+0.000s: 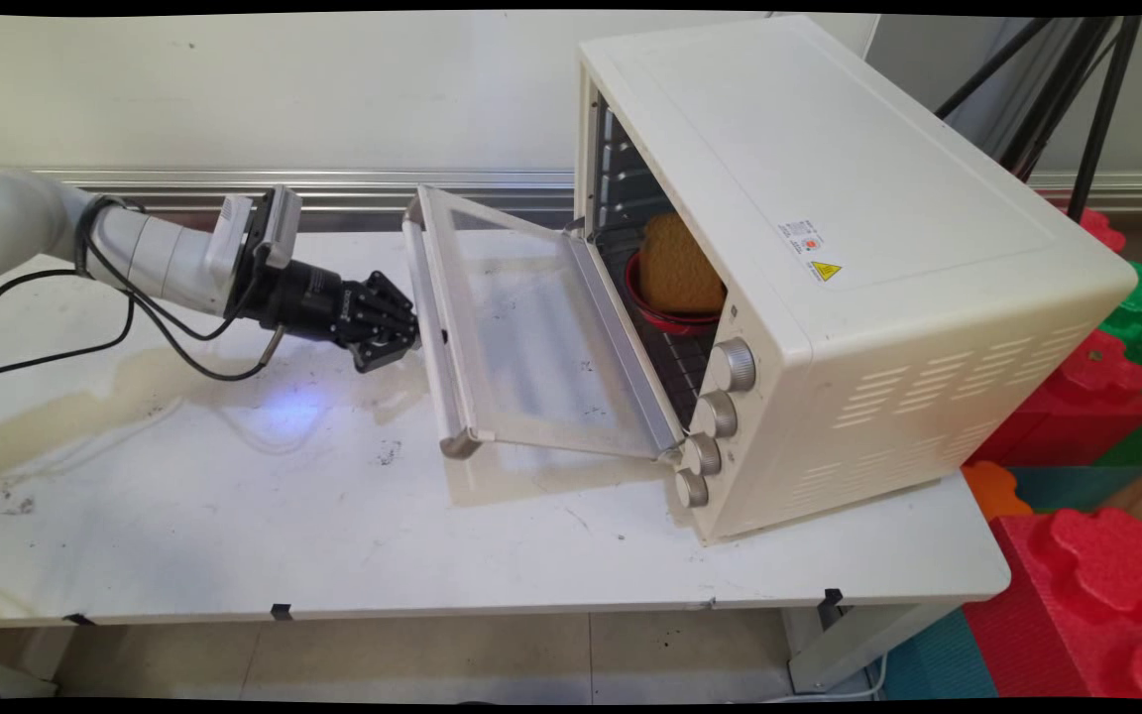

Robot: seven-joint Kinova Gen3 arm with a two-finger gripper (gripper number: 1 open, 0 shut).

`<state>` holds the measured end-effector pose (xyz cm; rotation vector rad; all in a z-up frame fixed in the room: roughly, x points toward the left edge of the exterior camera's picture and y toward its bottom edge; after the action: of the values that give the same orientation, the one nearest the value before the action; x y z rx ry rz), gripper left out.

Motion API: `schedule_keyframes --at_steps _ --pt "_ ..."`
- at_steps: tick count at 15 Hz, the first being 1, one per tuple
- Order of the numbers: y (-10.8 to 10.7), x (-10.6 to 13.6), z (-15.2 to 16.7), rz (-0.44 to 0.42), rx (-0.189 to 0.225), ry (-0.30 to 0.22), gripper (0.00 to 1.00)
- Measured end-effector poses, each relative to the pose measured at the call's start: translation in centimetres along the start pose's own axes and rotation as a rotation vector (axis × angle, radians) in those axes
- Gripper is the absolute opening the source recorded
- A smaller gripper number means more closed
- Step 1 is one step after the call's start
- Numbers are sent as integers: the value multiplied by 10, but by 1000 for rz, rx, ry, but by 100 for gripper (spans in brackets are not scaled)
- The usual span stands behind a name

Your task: Close the oven

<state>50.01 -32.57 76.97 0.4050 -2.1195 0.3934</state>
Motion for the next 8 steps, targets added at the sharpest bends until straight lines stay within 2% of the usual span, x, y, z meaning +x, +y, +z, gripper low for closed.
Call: schedule_keyframes --at_steps 8 --pt "-5 33 2 23 27 80 0"
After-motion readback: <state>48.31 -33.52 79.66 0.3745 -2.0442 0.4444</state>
